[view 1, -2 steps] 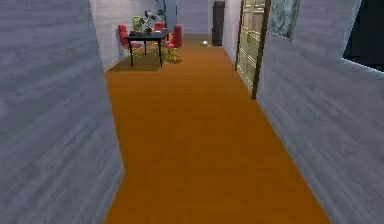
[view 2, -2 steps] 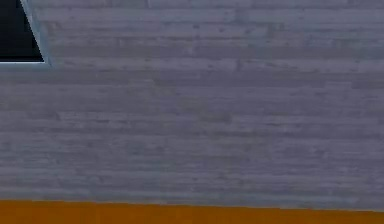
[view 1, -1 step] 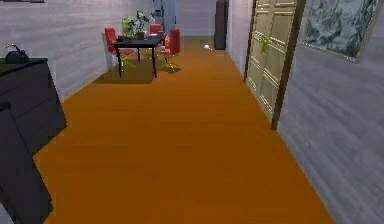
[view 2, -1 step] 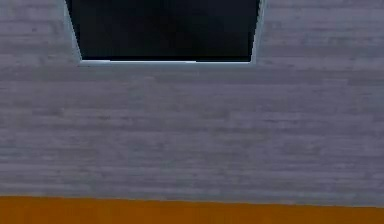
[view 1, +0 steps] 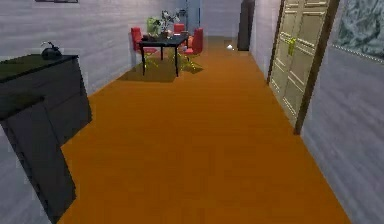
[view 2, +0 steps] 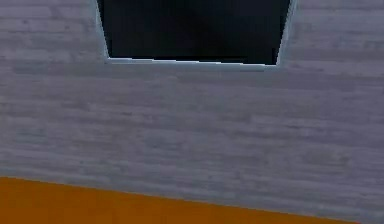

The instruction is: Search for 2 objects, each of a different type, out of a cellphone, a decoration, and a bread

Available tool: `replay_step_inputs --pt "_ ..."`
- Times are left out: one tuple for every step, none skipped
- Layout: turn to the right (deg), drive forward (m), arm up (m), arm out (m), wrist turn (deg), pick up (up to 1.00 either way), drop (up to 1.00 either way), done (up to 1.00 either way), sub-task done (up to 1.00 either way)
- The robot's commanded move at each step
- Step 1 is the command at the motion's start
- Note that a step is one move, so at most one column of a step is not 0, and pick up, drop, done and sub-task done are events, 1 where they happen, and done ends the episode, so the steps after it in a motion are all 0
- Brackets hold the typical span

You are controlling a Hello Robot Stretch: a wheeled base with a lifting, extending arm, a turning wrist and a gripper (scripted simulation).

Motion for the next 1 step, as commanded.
replay_step_inputs --pt "0.0 0.70 0.00 0.00 0.0 0.00 0.00 0.00 0.00"
